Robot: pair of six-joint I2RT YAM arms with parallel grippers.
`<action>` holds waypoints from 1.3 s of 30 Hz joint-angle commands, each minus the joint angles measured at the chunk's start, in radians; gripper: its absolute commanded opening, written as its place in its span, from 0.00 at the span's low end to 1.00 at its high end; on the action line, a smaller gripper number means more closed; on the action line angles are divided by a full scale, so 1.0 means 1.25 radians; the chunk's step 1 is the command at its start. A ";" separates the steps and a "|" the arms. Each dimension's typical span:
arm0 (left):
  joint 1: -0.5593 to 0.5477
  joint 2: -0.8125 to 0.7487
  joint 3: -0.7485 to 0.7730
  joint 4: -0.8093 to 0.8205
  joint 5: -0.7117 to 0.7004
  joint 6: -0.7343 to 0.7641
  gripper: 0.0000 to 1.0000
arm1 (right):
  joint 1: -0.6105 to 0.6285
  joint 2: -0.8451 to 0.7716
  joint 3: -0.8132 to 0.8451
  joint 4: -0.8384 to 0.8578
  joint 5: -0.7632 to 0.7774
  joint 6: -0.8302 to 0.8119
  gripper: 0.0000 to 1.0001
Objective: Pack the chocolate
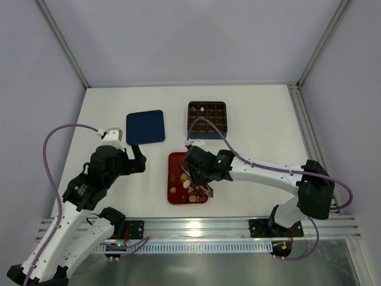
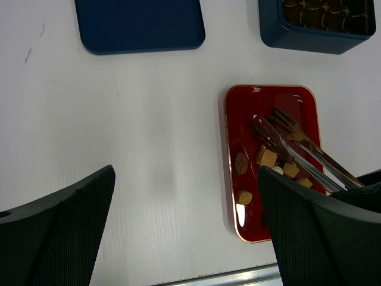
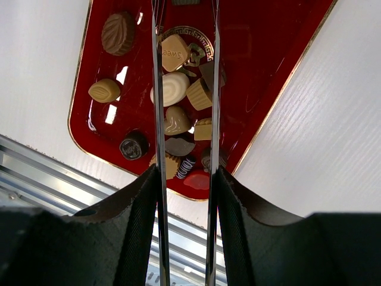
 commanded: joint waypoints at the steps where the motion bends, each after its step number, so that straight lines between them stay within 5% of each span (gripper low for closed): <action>1: -0.002 -0.010 -0.001 0.017 -0.007 -0.006 1.00 | -0.002 0.006 0.041 0.006 0.014 -0.013 0.44; 39: -0.002 -0.043 -0.002 0.021 -0.001 -0.002 1.00 | 0.007 0.095 0.186 -0.167 0.043 -0.058 0.37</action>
